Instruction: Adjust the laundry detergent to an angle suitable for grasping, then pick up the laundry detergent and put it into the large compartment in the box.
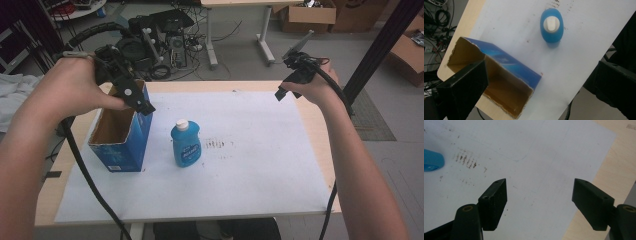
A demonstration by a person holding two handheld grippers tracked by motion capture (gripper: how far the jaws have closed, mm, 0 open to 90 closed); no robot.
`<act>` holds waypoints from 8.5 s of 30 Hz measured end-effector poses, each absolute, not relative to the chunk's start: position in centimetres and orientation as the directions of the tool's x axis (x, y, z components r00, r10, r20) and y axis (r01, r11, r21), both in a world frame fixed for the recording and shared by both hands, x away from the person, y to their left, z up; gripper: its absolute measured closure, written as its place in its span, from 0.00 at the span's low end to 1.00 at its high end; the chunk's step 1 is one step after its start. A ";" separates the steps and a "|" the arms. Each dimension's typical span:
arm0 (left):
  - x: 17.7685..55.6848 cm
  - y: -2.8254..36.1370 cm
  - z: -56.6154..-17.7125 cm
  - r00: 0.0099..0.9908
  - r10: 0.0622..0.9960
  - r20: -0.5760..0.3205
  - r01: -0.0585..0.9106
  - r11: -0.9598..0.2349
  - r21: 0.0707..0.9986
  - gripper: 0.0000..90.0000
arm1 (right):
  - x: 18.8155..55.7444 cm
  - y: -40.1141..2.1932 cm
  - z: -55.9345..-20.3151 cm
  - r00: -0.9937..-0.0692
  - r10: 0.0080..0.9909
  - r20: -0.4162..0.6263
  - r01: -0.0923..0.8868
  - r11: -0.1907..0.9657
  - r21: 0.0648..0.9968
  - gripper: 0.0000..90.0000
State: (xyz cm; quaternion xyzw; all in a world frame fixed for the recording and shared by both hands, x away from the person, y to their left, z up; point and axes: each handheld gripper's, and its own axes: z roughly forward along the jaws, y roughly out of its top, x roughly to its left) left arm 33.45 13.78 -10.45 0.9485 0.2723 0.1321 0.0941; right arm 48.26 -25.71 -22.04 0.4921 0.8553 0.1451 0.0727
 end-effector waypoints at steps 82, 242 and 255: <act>36.4 8.3 -17.6 0.823 0.553 0.125 0.532 -0.830 0.169 0.00 | 47.8 -26.5 -23.0 -0.523 0.852 0.018 0.808 0.489 0.328 0.30; 40.4 6.0 -26.6 0.737 0.670 0.093 0.672 -0.740 0.007 0.43 | 47.2 -27.0 -24.4 -0.530 0.847 0.034 0.800 0.487 0.350 0.31; 40.2 9.0 -18.6 0.569 0.817 0.094 0.817 -0.575 0.042 0.43 | 47.2 -26.9 -24.0 -0.532 0.846 0.032 0.798 0.488 0.353 0.31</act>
